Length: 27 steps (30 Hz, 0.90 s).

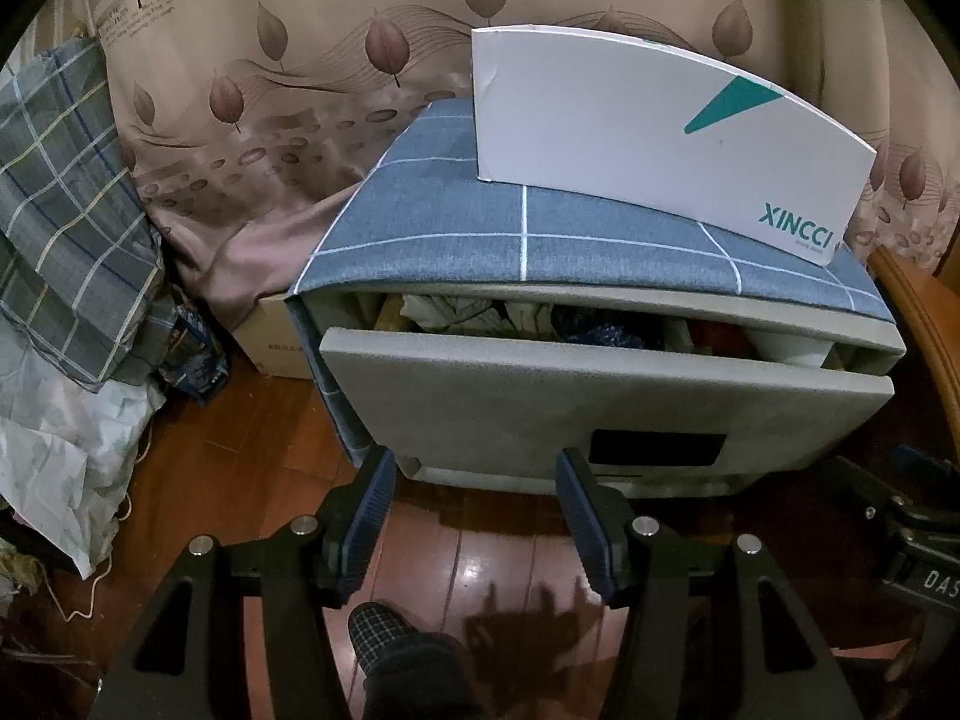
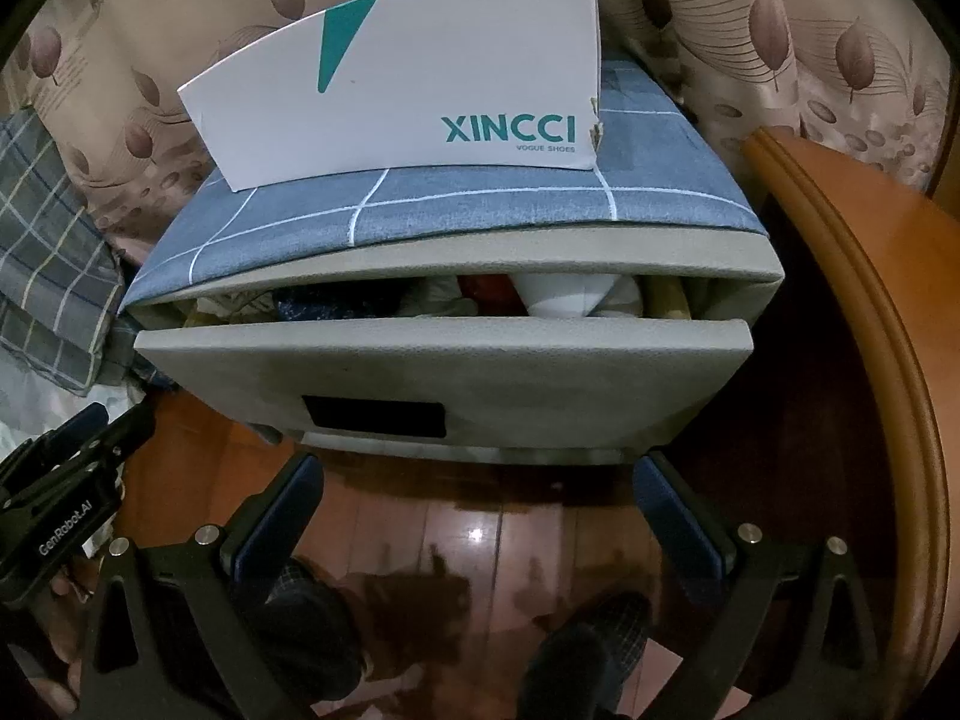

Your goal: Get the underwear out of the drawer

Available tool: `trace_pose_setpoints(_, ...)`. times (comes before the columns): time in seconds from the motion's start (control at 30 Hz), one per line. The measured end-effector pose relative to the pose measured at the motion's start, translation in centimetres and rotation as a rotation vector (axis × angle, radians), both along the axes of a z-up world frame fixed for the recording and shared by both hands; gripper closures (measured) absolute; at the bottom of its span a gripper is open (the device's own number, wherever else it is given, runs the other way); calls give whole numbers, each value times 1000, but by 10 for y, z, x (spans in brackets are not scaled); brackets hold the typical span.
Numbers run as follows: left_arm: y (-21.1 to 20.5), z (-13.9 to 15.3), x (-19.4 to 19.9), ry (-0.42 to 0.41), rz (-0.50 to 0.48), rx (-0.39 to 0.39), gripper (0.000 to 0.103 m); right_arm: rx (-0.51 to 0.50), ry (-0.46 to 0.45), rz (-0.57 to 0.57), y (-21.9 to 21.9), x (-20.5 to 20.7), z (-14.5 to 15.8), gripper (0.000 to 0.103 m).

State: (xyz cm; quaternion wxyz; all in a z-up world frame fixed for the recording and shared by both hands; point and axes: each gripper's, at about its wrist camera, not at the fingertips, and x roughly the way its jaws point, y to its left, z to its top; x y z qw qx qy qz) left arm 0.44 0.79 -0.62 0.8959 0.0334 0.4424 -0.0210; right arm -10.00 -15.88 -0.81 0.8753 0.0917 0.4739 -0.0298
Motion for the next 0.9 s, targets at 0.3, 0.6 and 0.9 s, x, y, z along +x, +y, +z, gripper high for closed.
trace_pose_setpoints(0.3, 1, 0, 0, 3, -1, 0, 46, 11, 0, -8, -3, 0, 0, 1)
trace_pose_setpoints(0.6, 1, 1, 1, 6, -1, -5, 46, 8, 0, -10, -2, 0, 1, 1)
trace_pose_setpoints(0.9, 1, 2, 1, 6, 0, -5, 46, 7, 0, -12, -3, -1, 1, 1)
